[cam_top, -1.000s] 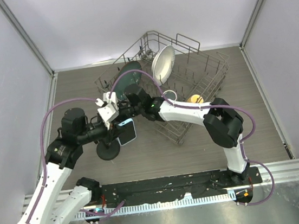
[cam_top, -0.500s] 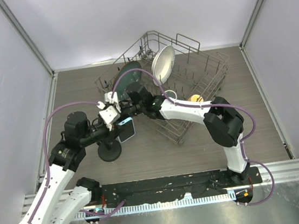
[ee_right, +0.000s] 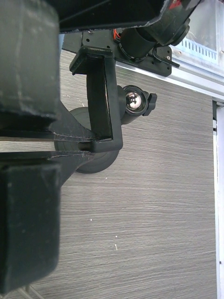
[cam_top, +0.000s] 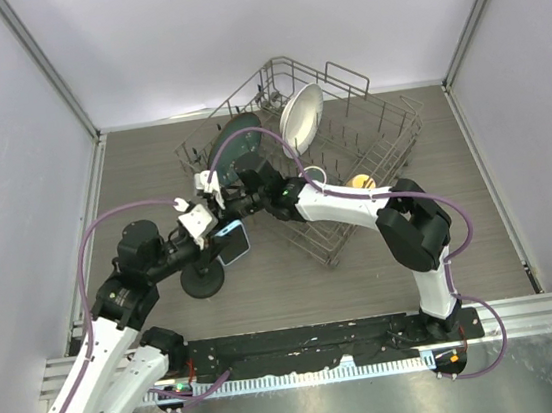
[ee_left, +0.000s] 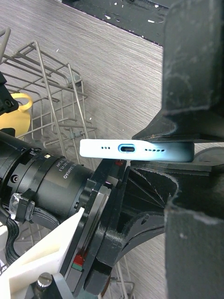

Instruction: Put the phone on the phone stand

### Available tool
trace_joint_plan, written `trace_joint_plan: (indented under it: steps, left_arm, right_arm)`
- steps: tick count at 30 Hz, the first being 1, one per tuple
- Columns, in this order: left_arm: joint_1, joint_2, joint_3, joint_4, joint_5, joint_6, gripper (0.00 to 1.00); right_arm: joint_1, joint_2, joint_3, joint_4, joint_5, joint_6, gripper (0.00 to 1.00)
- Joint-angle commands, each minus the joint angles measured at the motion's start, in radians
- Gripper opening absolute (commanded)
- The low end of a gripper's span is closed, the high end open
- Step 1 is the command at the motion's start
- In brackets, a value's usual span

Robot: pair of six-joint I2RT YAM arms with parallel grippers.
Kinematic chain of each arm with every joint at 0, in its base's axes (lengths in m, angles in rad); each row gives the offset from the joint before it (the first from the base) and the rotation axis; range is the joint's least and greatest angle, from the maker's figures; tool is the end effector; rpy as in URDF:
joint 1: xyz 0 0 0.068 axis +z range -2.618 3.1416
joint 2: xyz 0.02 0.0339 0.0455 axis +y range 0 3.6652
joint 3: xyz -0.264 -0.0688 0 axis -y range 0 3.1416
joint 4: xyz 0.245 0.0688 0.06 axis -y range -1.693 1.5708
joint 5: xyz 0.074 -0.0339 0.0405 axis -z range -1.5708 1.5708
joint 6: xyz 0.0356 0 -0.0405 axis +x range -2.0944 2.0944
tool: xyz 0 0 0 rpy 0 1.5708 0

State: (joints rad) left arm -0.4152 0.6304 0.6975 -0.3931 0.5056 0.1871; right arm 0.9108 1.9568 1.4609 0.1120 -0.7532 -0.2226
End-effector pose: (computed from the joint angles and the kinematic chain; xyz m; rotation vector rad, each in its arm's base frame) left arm 0.1274 -0.0750 0.3117 0.8866 1.6847 -0.6332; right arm 0.2604 0.3753 0.2568 -1.4952 1.3746 1.1772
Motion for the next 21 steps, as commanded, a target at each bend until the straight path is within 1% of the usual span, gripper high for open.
trace_joint_plan:
  steps: [1,5,8,11,16,19,21]
  left_arm:
    - [0.024,-0.04,0.042,0.155,-0.115,0.049,0.0]
    - [0.03,0.003,0.109,0.08,0.045,0.052,0.0]
    - [0.033,0.025,0.145,0.039,0.094,0.074,0.0]
    - [0.039,0.038,0.16,0.016,0.117,0.092,0.0]
    - [0.049,0.045,0.151,0.026,0.123,0.095,0.0]
    - [0.05,0.048,0.148,0.028,0.113,0.088,0.0]
    - [0.052,0.011,0.125,0.042,0.091,0.069,0.0]
  right_arm:
    - [-0.004,-0.03,-0.011,-0.179,-0.113,-0.05,0.01]
    - [-0.007,-0.018,0.015,-0.258,-0.143,-0.104,0.01]
    - [-0.009,-0.015,0.029,-0.314,-0.153,-0.144,0.01]
    - [-0.01,-0.007,0.042,-0.347,-0.159,-0.164,0.01]
    - [-0.01,-0.002,0.052,-0.359,-0.16,-0.17,0.01]
    - [-0.01,-0.018,0.03,-0.33,-0.135,-0.155,0.01]
    - [-0.012,-0.024,0.006,-0.285,-0.127,-0.144,0.01]
